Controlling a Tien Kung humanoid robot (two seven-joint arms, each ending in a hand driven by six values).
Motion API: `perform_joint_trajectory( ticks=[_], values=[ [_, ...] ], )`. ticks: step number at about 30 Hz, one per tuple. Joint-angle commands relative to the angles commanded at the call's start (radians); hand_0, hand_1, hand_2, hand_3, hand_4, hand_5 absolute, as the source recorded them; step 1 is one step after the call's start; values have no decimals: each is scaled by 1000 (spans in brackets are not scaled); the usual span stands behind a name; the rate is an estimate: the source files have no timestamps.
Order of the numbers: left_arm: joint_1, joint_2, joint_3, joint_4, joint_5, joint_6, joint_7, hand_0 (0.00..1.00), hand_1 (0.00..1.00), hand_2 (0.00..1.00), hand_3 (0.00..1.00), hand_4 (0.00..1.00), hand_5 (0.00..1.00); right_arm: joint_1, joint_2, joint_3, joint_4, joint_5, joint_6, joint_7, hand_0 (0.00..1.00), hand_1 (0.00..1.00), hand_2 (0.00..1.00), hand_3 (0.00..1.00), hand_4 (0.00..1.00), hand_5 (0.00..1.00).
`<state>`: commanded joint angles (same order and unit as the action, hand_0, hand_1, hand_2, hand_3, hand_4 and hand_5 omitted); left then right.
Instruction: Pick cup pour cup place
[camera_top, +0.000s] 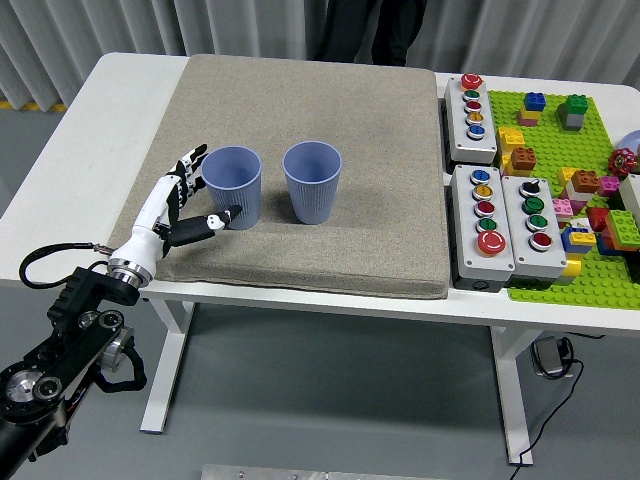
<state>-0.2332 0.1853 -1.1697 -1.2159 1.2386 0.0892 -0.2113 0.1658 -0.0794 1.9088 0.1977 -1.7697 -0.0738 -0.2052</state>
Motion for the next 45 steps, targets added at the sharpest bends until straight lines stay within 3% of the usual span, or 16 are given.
perform_joint_trajectory(
  ticks=[12, 45],
  values=[
    [-50, -24, 32, 75, -82, -10, -15, 907, 900, 998, 998, 872, 89, 2, 0, -5, 0, 3, 0, -1, 698, 696, 642, 602, 21, 322],
    [-113, -59, 62, 157, -86, -15, -9, 877, 857, 953, 998, 892, 134, 3, 0, -7, 2, -2, 2, -6, 698, 695, 643, 602, 20, 323]
  ],
)
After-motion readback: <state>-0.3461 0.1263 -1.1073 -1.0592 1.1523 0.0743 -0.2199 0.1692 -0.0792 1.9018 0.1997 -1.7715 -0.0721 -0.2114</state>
